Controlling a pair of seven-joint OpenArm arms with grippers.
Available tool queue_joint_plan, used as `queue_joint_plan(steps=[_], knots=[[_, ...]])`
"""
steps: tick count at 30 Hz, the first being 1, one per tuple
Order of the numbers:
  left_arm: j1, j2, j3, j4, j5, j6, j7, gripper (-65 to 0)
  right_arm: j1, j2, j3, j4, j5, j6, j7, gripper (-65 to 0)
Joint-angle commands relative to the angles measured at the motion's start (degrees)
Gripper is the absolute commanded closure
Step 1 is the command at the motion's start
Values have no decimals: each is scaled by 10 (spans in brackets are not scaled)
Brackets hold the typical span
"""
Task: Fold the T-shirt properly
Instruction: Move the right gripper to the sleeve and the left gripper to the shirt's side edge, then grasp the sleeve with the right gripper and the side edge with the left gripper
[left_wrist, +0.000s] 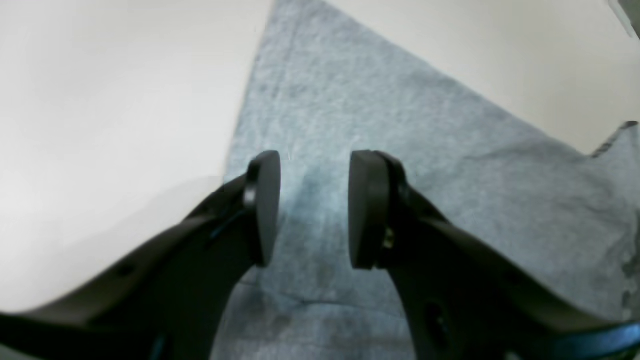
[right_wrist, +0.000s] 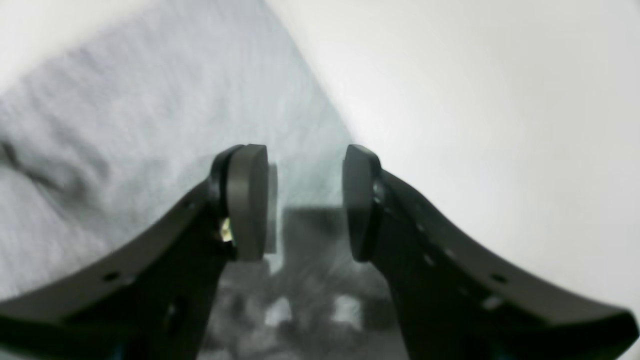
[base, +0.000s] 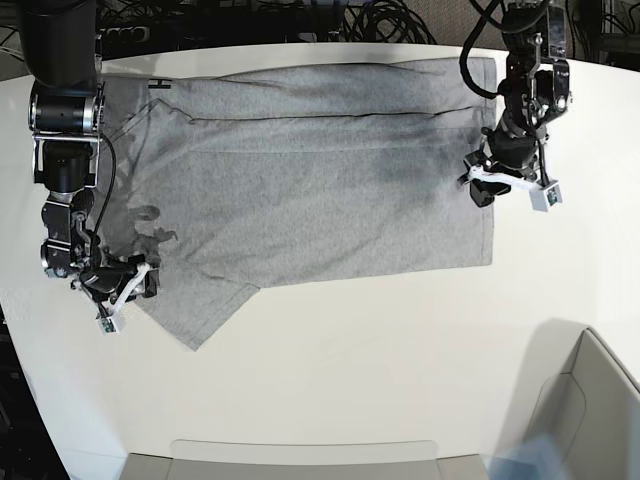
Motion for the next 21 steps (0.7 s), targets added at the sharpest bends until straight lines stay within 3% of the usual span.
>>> queue_joint_plan(steps=[1,6,14,21], knots=[[-4,0,-3,7,1,-4,-7,-236,11,7,1,9,9,-1,12,-254],[-4,3,-2,6,1,-4,-8,-236,-59,22,1,45,13,0,-24,-254],[-19,3,-2,-2,1,-4,-12,-236,-250,48,15,317,15,0,-140,-254],[-34,3,0,-27,-1,-4,-9,-236,-224,9,110,392,15,2,-139,-254]])
